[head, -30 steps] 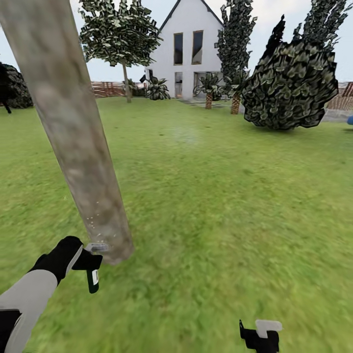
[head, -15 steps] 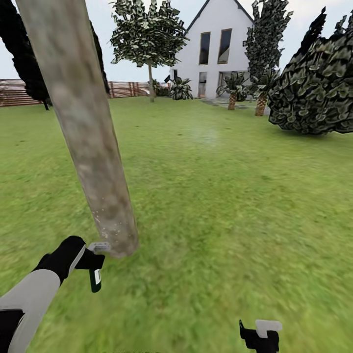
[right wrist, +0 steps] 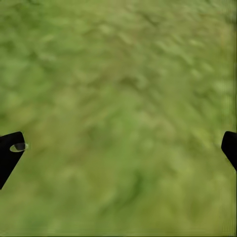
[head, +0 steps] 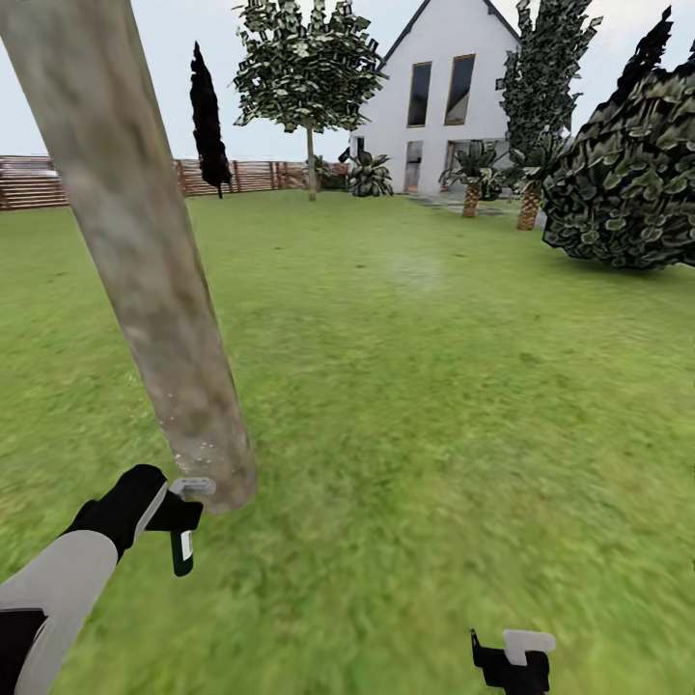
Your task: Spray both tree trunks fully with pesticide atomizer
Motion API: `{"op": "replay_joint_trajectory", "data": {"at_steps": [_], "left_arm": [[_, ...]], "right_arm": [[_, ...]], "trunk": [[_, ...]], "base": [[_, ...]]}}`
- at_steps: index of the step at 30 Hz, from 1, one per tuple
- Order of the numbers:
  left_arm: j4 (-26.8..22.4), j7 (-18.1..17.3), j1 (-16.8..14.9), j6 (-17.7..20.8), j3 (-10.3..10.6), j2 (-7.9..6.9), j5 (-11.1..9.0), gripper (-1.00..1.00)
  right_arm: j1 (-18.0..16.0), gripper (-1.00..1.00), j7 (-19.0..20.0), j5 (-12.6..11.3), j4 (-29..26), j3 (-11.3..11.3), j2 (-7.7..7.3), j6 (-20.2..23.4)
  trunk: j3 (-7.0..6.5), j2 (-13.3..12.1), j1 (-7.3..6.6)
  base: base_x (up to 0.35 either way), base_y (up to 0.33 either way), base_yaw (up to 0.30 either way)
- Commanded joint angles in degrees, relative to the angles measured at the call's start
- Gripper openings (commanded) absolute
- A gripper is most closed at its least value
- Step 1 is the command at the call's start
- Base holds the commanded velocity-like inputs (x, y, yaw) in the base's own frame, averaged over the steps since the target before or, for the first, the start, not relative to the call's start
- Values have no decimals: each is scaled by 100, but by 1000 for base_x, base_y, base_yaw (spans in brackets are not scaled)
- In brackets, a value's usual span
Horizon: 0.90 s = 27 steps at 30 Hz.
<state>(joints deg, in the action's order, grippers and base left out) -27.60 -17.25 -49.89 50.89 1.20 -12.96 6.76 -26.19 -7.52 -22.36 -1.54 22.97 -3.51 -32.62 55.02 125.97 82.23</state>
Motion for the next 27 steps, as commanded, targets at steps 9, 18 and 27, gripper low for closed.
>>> {"op": "replay_joint_trajectory", "data": {"at_steps": [9, 18, 27], "left_arm": [[-9, -50, -3, 17, 12, 4, 63, -100], [-85, -95, -11, 20, -227, -3, 29, -100], [-1040, -143, -259, 663, -234, 104, 18, -100]], "right_arm": [[-1, 100, -30, -23, -4, 49, 0, -3], [-1, 100, -30, -22, 2, 49, 8, -2], [-1, 100, -37, -31, 4, 41, -22, 1]], "trunk": [[5, 2, 0], [5, 2, 0], [5, 2, 0]], "base": [[91, -312, 257], [101, -153, 277], [1, 0, 102]]}}
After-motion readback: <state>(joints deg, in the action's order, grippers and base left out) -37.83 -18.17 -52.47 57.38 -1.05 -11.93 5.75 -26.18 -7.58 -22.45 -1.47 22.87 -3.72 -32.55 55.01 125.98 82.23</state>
